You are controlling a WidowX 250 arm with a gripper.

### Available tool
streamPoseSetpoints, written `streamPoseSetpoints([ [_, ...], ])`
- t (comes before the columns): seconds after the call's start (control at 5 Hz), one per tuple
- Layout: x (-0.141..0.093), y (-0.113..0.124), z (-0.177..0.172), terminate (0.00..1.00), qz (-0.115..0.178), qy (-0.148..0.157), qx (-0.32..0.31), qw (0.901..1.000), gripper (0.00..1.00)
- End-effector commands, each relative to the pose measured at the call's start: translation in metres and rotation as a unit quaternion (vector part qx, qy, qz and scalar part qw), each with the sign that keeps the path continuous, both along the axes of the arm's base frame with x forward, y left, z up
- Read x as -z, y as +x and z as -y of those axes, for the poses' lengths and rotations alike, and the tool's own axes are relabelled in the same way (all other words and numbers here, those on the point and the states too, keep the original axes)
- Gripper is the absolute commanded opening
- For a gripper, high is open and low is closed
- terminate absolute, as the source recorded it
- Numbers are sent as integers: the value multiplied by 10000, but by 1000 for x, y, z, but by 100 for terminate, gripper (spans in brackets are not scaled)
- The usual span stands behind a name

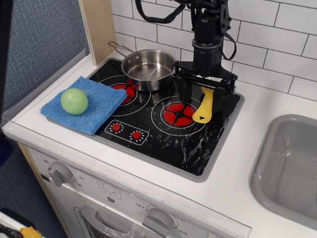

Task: Move the yellow brush to lower right of cooktop

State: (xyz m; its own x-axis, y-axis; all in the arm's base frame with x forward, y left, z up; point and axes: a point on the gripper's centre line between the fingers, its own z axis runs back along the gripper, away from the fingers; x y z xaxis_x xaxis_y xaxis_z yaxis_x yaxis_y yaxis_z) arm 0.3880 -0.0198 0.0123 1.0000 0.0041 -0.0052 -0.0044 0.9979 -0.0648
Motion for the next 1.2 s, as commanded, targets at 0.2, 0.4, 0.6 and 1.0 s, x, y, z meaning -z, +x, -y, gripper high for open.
streamPoseSetpoints([
  [0.2, -16, 1, 12, 0, 138, 724, 667, 9951, 0],
  [0.4, -36, 1, 19, 0, 332, 895, 994, 9905, 0],
  [0.6, -73, -7, 20, 0, 685, 816, 1095, 9883, 0],
  [1.0, -74, -60, 38, 0, 889, 759, 1555, 9809, 0],
])
